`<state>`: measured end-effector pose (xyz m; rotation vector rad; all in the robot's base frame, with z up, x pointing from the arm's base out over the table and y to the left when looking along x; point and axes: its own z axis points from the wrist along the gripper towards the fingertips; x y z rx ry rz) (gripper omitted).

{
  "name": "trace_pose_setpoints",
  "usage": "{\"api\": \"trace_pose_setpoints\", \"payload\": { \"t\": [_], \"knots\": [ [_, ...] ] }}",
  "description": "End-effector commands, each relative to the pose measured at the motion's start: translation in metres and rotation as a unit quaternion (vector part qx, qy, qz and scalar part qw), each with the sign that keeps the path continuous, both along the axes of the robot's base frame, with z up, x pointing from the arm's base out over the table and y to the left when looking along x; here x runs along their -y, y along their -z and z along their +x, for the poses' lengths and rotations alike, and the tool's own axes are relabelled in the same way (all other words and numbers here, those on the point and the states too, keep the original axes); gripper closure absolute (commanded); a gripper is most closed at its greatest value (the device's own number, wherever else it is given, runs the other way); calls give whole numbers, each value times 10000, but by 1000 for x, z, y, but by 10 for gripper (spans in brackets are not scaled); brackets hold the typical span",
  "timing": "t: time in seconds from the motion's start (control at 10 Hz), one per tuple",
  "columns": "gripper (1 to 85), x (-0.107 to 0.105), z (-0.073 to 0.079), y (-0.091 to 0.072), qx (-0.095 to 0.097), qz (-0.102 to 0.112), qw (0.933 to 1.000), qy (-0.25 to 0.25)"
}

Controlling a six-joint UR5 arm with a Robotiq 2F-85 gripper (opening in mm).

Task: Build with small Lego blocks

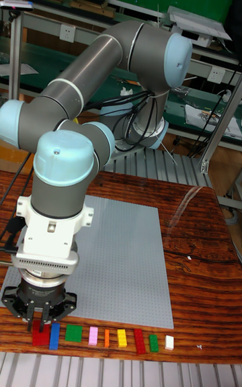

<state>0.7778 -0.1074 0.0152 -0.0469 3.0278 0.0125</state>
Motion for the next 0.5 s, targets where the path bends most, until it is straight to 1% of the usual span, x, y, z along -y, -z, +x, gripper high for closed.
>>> {"api": "trace_pose_setpoints", "payload": {
  "t": [0.0,0.1,0.2,0.4],
  "knots": [
    [513,-3,-2,-6,-55,81,9999,-35],
    [493,-5,-2,-6,-32,100,9999,-73],
    [463,-9,-1,-5,-7,162,9998,-134],
    [450,-10,-1,-2,33,170,9997,-194]
  ]
}}
